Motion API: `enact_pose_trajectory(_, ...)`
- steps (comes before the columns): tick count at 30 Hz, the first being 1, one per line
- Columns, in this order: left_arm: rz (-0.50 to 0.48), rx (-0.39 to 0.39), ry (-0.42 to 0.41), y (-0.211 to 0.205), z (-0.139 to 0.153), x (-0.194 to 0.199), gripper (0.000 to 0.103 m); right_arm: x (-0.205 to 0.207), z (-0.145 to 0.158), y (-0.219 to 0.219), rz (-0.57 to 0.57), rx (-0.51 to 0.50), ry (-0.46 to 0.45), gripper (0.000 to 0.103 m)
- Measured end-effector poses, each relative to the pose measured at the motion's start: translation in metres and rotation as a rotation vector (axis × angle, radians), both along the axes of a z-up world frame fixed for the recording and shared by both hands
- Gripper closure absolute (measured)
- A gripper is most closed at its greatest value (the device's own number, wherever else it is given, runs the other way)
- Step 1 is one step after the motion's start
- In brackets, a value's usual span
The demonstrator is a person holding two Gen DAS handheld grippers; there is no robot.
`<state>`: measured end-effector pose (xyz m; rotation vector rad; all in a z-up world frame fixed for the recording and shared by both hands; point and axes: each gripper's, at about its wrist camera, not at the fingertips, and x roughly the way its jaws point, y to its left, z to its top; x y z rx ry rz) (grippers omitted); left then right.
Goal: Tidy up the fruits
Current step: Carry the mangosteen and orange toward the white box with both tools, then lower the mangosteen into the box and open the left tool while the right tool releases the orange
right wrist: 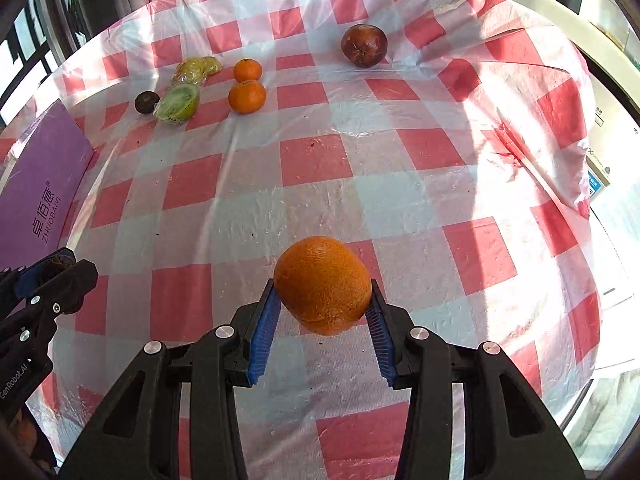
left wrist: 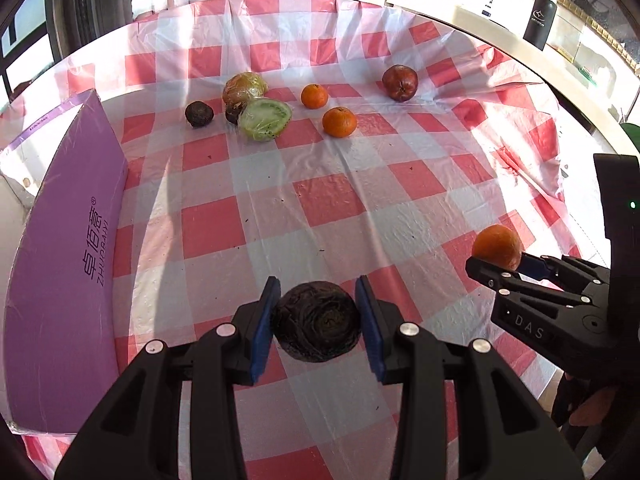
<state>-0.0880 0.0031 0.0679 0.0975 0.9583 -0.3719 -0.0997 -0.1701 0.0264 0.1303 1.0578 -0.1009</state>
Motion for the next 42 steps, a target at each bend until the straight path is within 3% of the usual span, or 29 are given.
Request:
enact_pose_trajectory(12,-0.087,-0.029,-0.142,0.037,0.054,-0.005,0.064,-0.018,0.030,0.042,-0.007,0.013,-0.030,0.060)
enact_pose_trajectory(22,-0.042,-0.037,-0.224,0.100,0.081,0.003,0.064,-0.007,0.050,0.101,0.055,-0.003,-0.092,0.060)
enact_pose_trajectory(30,0.083,-0.023,-0.224,0.176,0.083,0.013,0.064,0.020,0.083,0.157,0.176,0.034,-0.183,0.060)
enact_pose_trajectory(36,0.234,0.007,-0.164,0.238,0.069,0.016,0.064,0.036,0.104,0.215,0.330,0.072,-0.229,0.060)
enact_pose_trajectory(42,0.367,0.073,-0.094,0.278,0.052,0.018,0.064,0.037,0.121,0.274,0.516,0.041,-0.274,0.060)
